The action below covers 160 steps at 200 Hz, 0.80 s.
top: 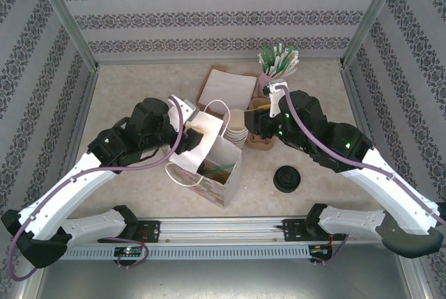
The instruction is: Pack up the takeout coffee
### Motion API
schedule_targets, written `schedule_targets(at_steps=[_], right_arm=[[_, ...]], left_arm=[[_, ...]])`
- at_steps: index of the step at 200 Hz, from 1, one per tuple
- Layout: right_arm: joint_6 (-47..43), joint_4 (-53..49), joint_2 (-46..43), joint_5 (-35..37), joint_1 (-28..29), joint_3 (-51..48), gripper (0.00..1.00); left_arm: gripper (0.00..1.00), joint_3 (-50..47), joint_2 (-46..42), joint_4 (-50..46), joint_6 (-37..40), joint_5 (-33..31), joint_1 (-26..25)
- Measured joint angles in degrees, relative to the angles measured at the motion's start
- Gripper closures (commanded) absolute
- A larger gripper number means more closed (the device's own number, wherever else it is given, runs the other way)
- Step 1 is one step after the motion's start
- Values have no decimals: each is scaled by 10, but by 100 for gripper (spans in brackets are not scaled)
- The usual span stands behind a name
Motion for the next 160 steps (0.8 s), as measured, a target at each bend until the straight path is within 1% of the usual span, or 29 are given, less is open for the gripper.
schedule_targets(at_steps=[32, 45, 57, 80, 92, 98, 121, 131, 144, 160], right_arm=[[-4, 0, 0, -1, 0, 0, 53], [-7, 0, 0, -5, 0, 0, 51], [-9, 0, 0, -12, 0, 0, 50], [-9, 0, 3, -33, 0, 0, 50], [-8, 0, 6, -47, 0, 0, 53], [-7, 0, 9, -53, 0, 0, 55], [-7, 0, 24, -81, 4, 2, 57], [-7, 0, 35, -91, 13, 4, 59], [-9, 0, 50, -100, 28, 11, 61], [-9, 0, 73, -108, 48, 24, 63]], left_arm=[[35, 35, 6, -19, 0, 5, 0], [34, 49, 8, -28, 0, 6, 0], [36, 58, 11, -32, 0, 6, 0], [46, 64, 20, -39, -2, 11, 0], [55, 64, 28, -45, -3, 12, 0], [58, 64, 31, -47, -5, 13, 0], [68, 64, 37, -58, -6, 15, 0], [70, 64, 36, -59, -8, 17, 0], [74, 64, 35, -61, -9, 22, 0], [76, 64, 33, -66, -11, 28, 0]])
